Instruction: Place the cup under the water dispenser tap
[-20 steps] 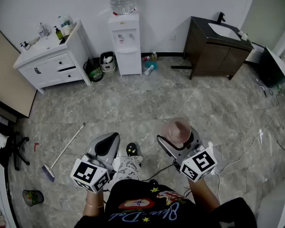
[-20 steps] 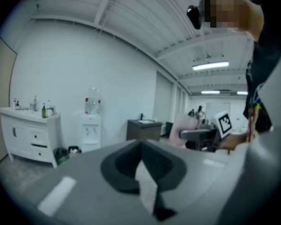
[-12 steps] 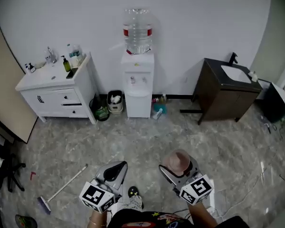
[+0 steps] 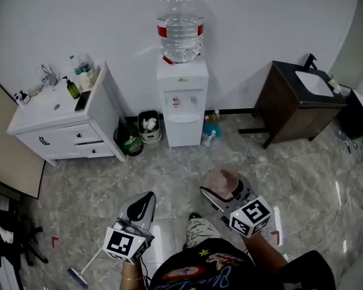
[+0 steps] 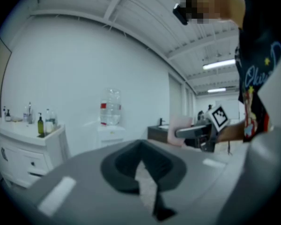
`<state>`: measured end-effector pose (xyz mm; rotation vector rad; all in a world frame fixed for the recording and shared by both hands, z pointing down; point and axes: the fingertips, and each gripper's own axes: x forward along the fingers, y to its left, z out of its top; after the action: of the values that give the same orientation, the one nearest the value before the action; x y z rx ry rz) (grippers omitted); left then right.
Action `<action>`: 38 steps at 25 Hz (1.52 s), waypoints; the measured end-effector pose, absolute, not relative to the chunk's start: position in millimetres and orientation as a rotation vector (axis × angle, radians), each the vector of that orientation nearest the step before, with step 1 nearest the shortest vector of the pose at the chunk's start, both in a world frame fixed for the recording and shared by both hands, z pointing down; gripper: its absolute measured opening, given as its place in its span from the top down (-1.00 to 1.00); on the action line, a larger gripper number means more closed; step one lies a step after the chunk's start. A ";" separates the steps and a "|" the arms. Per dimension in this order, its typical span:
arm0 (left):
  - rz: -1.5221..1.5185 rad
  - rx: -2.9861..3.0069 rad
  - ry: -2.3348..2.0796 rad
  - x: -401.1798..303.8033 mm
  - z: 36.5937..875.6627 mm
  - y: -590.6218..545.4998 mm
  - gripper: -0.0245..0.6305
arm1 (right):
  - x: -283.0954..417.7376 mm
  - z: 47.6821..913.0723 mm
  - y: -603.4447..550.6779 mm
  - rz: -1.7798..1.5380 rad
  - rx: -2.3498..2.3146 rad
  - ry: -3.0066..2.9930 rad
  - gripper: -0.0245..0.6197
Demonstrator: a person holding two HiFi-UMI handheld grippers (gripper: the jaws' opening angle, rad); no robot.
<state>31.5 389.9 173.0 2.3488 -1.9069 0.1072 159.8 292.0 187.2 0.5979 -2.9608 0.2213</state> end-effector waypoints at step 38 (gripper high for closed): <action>0.247 2.194 -1.487 -212.2 552.8 -93.9 0.95 | -66.6 666.6 -281.3 0.347 1.296 -2.467 -0.12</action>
<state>-212.2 -93.9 552.8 2.1936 -1.4868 0.2467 -66.6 -281.3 666.6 1.2961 -2.4670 0.3467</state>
